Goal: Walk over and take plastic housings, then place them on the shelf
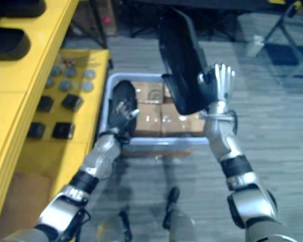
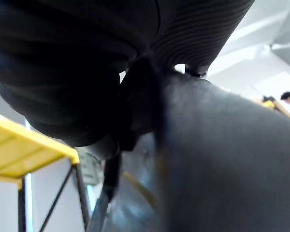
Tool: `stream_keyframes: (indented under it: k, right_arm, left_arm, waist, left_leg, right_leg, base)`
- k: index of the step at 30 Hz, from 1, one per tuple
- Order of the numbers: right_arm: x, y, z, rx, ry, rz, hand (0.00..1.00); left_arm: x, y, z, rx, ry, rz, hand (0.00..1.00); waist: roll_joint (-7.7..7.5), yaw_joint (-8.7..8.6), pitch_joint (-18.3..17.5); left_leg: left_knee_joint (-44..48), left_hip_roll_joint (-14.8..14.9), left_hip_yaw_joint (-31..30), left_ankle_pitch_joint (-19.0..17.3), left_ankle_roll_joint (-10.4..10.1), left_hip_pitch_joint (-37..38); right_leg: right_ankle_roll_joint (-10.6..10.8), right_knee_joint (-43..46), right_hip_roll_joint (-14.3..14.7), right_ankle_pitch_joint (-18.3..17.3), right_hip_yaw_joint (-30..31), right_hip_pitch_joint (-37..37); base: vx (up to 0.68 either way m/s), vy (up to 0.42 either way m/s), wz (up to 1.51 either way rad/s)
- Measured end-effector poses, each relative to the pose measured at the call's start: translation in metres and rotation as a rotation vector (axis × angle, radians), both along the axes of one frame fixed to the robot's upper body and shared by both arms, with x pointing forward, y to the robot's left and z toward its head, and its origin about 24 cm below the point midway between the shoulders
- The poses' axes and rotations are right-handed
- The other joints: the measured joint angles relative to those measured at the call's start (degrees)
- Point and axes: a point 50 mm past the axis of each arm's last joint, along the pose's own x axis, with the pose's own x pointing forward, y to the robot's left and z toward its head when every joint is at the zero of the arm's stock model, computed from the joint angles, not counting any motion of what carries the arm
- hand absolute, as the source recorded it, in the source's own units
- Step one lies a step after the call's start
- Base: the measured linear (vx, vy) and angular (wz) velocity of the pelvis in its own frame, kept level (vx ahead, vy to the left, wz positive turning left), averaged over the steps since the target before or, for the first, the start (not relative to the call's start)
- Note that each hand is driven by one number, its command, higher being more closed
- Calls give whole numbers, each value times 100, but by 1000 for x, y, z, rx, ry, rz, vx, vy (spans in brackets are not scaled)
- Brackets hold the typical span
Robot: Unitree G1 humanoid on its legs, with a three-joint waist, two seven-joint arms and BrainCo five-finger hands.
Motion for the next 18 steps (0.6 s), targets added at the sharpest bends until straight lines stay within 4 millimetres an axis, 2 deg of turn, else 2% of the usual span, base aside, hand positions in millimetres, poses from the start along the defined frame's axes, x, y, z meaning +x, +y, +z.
stream_keyframes:
  k: [4, 9, 13, 18]
  right_arm:
    - [-9, 6, -6, -31, -19, 62, 100]
    - [-14, 12, -8, -65, -38, 118, 100]
    - [-17, 21, -6, -66, -48, 162, 100]
    - [-20, 33, -20, -71, 10, 218, 100]
  left_arm:
    - [2, -6, -4, -121, 73, -13, 0]
    - [4, -9, -5, -205, 125, -27, 0]
    - [7, -7, -6, -212, 151, -17, 0]
    - [7, -7, -16, -203, 200, -14, 0]
  waist:
    - [29, -2, -124]
    - [63, 8, -182]
    - [63, 12, -191]
    - [65, 14, -442]
  left_leg:
    - [-6, 78, 111, -24, -39, 89]
    - [-10, 67, 148, -23, -41, 131]
    - [-2, 51, 161, -23, -40, 143]
    - [-26, 32, 157, -22, -39, 147]
  right_leg:
    - [-31, -156, 114, 56, 89, 98]
    - [-36, -157, 107, 105, 125, 111]
    - [-29, -160, 92, 133, 170, 114]
    - [-15, -164, 82, 151, 195, 113]
  base:
    - [-23, 18, -19]
    - [-11, 59, -3]
    - [-8, 77, -2]
    - [27, 80, 0]
